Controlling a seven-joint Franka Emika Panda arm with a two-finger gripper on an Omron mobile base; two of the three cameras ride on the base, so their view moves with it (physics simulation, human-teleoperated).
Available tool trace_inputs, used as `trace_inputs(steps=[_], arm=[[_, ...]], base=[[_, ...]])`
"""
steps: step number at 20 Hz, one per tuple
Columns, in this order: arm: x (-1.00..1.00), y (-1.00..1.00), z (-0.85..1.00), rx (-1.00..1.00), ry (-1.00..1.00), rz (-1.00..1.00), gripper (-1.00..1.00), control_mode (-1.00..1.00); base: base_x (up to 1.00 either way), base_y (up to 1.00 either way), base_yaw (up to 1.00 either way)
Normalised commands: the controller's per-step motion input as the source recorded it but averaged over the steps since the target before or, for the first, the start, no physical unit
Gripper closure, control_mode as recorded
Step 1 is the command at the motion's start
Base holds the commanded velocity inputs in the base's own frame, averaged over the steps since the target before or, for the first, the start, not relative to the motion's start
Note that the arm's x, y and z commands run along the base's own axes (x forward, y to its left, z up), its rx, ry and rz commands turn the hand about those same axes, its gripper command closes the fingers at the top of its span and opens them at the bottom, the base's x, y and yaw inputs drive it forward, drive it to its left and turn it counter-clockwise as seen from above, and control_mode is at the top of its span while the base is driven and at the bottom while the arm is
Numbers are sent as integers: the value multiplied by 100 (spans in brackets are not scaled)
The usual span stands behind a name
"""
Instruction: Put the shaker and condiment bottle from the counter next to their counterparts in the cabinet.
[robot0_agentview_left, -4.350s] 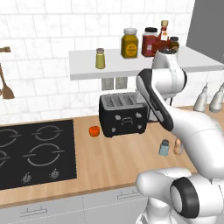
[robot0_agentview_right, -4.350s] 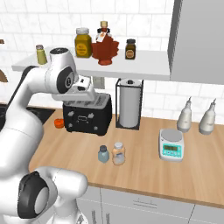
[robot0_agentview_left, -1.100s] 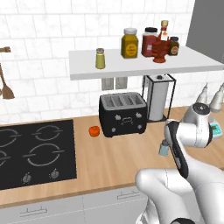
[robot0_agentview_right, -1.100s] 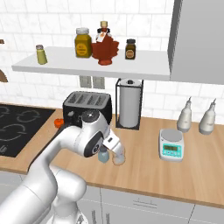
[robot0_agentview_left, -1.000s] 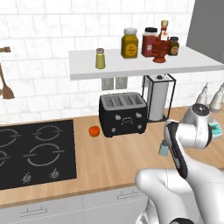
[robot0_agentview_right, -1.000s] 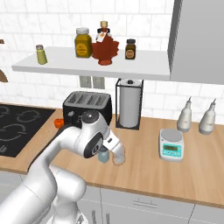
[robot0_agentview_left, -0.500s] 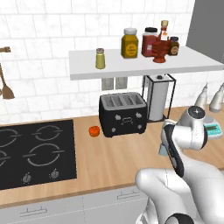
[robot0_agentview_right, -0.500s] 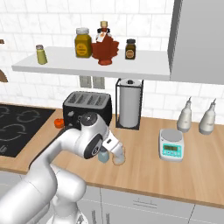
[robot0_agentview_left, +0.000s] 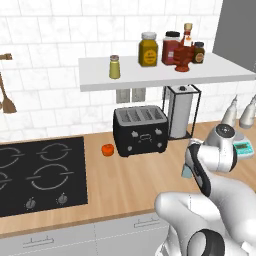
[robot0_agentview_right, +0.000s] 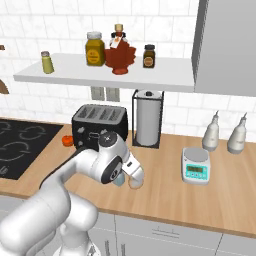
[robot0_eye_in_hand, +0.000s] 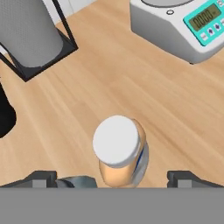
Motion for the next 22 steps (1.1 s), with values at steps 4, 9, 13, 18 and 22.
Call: trace_inputs(steps=[4, 9, 13, 18, 22], arm=[[2, 0, -3, 0, 0, 0, -100, -100], [11, 0, -23, 0, 0, 0, -100, -100], [8, 0, -2, 1, 0, 0, -100, -100], [12, 0, -1, 3, 0, 0, -100, -100], [11, -10, -2, 8, 1, 0, -100, -100]], base=[[0, 0, 0], [0, 0, 0], [0, 0, 0], [0, 0, 0], [0, 0, 0]])
